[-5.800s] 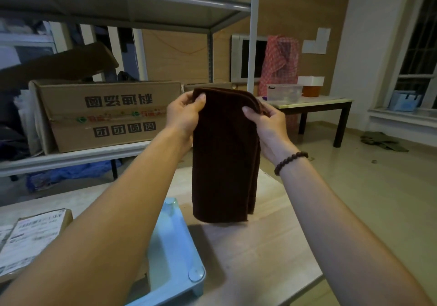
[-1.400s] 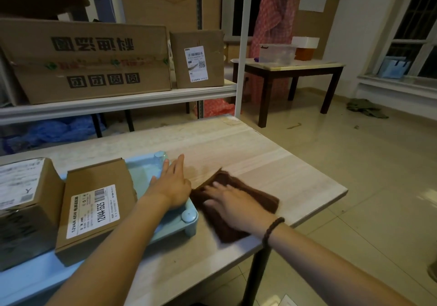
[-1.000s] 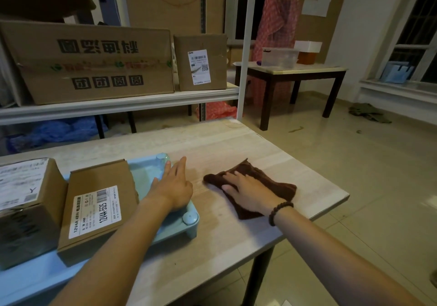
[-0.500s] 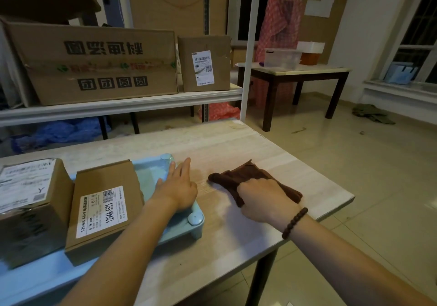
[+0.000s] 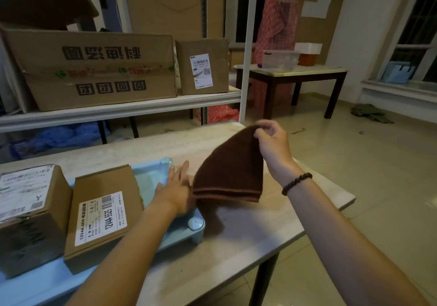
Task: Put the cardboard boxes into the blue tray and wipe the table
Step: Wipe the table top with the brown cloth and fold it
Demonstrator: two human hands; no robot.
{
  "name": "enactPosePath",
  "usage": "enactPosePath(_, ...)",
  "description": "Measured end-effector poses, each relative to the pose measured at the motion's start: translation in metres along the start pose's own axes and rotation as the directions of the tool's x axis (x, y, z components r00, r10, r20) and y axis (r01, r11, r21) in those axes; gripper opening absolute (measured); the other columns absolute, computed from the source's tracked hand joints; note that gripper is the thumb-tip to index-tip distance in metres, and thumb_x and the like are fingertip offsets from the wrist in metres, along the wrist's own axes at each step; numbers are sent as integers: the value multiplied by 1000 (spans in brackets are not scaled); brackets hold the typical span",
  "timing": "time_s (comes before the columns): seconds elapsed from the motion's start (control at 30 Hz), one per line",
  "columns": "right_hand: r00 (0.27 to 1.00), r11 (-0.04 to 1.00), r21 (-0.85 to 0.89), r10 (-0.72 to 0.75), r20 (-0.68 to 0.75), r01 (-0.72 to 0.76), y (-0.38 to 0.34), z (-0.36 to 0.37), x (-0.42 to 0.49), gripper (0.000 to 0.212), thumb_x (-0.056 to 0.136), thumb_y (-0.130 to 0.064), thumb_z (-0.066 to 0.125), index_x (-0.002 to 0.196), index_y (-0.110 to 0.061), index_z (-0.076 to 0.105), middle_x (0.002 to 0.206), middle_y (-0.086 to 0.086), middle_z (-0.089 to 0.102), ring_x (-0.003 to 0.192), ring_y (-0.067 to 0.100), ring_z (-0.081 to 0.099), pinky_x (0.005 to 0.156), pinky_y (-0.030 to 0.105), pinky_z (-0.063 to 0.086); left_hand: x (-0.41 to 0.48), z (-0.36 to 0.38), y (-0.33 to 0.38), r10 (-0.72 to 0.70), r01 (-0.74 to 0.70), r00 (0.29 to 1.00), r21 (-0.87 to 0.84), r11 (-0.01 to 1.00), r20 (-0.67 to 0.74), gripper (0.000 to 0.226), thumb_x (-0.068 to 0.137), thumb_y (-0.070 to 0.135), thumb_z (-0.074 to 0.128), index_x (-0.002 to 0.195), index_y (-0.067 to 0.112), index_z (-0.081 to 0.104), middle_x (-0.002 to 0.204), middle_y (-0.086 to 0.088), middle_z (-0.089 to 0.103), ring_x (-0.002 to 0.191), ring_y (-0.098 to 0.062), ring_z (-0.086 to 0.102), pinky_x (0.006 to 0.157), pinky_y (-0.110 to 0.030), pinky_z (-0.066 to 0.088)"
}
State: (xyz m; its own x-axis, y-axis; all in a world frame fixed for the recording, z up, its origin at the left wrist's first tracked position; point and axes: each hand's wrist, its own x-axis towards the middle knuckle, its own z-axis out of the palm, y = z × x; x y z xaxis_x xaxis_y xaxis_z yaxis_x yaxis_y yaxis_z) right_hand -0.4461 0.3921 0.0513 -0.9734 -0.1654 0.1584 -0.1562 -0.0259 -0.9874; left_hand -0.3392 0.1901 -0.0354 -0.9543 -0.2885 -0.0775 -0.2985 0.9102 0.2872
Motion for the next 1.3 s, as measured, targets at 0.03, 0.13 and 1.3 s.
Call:
enactPosePath(0.03,998,990,-128,65,8,-64,14,-8,6,24,101,-13,53,124,-17,58,110,5,66,92,10,62,75,25,52,-1,0,2,-14,13,1000,-43,999,-12,71,101,36,34,158,24,-6,166,-2,-8,151,-24,-16,119,-59,8)
enactPosePath(0.13,977,800,-571,210,-22,-185,53,-32,15,43,97,-19,56,139,-15,48,136,12,57,121,27,56,102,44,49,-5,0,6,-50,44,998,-123,991,-49,71,102,28,32,156,25,-14,167,-5,-8,151,-22,-14,120,-55,6)
enactPosePath(1.3,985,459,-885,106,136,73,117,9,69,47,104,-41,42,144,-20,54,154,9,44,138,32,44,117,51,32,-3,5,1,-30,28,999,-111,993,-15,70,99,26,26,155,23,-16,166,0,-10,150,-19,-18,121,-54,2)
